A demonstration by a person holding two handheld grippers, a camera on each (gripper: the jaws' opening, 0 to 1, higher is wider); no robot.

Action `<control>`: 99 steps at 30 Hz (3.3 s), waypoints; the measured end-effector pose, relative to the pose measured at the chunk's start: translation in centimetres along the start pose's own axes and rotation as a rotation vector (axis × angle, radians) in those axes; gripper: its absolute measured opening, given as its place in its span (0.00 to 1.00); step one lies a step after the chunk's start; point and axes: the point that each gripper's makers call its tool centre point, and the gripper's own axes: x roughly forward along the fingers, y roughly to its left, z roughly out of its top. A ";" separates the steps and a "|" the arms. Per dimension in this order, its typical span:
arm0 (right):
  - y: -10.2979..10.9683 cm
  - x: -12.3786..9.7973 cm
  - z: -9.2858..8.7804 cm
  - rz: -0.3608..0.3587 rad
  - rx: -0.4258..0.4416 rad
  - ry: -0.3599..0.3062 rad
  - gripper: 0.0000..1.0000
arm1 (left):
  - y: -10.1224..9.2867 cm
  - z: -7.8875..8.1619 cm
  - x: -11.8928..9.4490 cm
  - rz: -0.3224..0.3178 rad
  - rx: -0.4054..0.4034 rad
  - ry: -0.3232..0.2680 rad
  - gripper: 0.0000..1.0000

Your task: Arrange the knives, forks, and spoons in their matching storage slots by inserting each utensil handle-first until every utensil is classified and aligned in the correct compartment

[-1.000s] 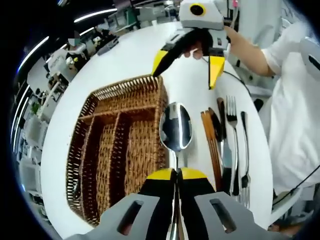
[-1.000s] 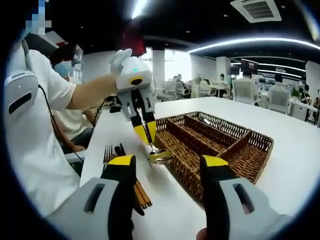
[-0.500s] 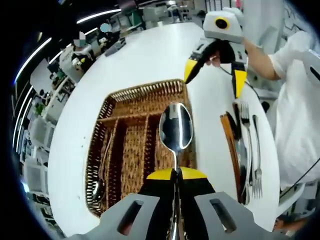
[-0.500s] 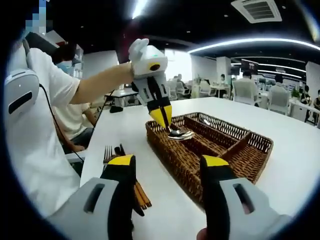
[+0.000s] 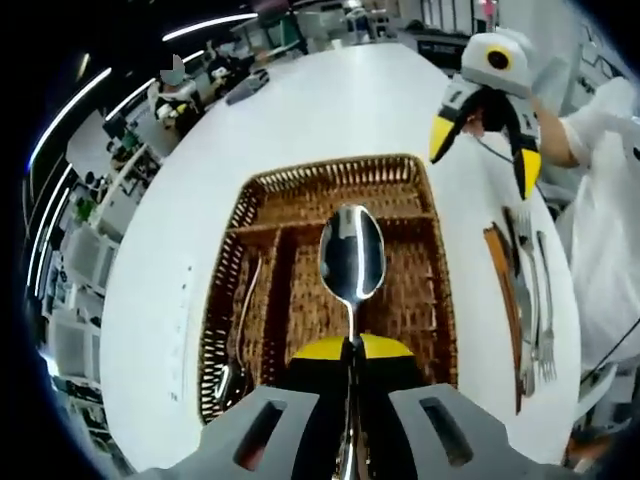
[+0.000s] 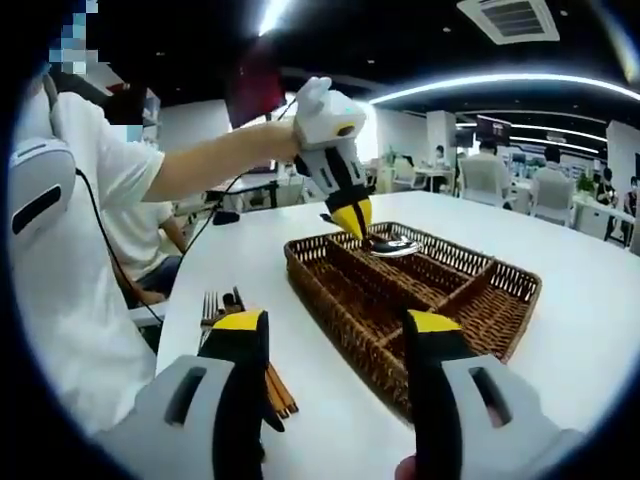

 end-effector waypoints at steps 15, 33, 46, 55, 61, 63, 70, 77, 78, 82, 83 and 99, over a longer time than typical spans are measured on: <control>-0.2 0.5 -0.4 -0.019 -0.011 0.071 0.63 | 2.8 -0.2 1.9 0.025 -0.024 0.025 0.01; -0.6 0.5 -0.9 -0.017 -0.002 0.087 0.63 | 9.0 -0.5 4.4 0.030 -0.071 0.018 0.01; -1.0 0.6 -1.4 -0.017 0.008 0.097 0.63 | 10.2 -1.6 6.7 0.003 -0.114 0.021 0.01; -1.2 0.6 -1.4 -0.017 0.011 0.101 0.63 | 10.8 -2.2 7.8 -0.012 -0.126 0.022 0.01; -1.0 0.6 -1.5 -0.015 0.011 0.102 0.63 | 11.0 -2.2 8.6 -0.018 -0.115 0.019 0.02; -1.0 0.6 -1.5 -0.016 0.012 0.102 0.63 | 11.1 -2.3 8.7 -0.013 -0.101 0.028 0.02; -1.0 0.5 -1.4 -0.017 0.011 0.103 0.63 | 11.3 -1.9 9.0 -0.021 -0.026 0.060 0.02; -1.0 0.5 -1.5 -0.015 0.011 0.104 0.63 | 10.8 -2.0 9.2 -0.039 0.070 0.112 0.02; -1.0 0.5 -1.5 -0.015 0.011 0.104 0.63 | 10.7 -2.0 9.3 -0.039 0.069 0.116 0.02; -1.0 0.4 -1.5 -0.016 0.010 0.103 0.63 | 10.8 -2.0 9.3 -0.036 0.067 0.124 0.02; -1.1 0.4 -1.5 -0.017 0.010 0.103 0.63 | 10.8 -2.1 9.3 -0.037 0.066 0.126 0.02; -1.1 0.5 -1.9 -0.017 0.013 0.107 0.63 | 10.7 -2.5 9.2 -0.042 0.037 0.128 0.05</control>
